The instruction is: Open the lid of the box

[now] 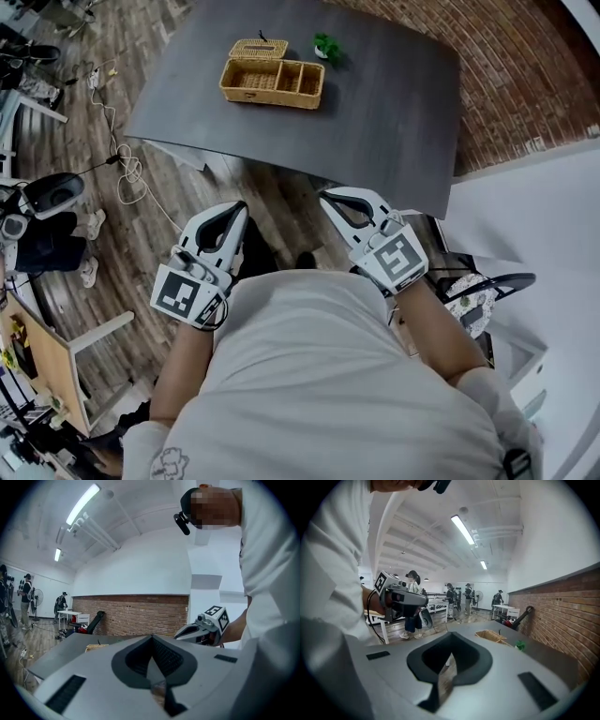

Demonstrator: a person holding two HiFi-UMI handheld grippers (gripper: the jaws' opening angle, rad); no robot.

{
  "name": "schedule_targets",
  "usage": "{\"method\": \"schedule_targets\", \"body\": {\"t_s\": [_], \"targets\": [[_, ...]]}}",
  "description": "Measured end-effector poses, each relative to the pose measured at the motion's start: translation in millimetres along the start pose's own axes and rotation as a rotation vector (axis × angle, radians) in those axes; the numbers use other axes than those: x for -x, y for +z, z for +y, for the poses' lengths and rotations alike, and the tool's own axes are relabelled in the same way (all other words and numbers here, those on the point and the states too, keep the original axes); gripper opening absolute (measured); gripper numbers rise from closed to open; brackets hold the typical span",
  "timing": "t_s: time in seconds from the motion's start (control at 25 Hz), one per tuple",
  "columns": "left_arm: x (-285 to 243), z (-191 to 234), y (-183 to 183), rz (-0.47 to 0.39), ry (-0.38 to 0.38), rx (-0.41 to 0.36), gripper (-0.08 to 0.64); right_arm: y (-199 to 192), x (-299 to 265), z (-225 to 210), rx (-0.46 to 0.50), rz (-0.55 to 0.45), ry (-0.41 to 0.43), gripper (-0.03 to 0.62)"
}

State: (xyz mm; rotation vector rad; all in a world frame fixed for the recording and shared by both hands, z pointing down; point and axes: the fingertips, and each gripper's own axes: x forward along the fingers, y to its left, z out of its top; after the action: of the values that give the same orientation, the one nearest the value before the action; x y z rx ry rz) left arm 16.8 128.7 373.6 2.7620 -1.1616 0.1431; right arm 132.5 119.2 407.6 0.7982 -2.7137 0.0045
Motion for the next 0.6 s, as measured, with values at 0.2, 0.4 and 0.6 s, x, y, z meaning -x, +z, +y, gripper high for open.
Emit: {"method": "schedule_targets", "body": {"t_s": [0.2, 0.4, 0.6], "targets": [[20, -23, 1, 0.012, 0.011, -0.011, 0.011, 6, 20, 18, -0.004, -0.028, 0.008, 0.005], [40, -30, 6, 0.003, 0.023, -0.019, 0.011, 13, 27, 39, 0.005, -0.045, 0.010, 0.005], [59, -29, 2, -0.007, 0.023, -0.008, 0.011, 18, 25, 57, 0.001, -0.056, -0.008, 0.005]]}}
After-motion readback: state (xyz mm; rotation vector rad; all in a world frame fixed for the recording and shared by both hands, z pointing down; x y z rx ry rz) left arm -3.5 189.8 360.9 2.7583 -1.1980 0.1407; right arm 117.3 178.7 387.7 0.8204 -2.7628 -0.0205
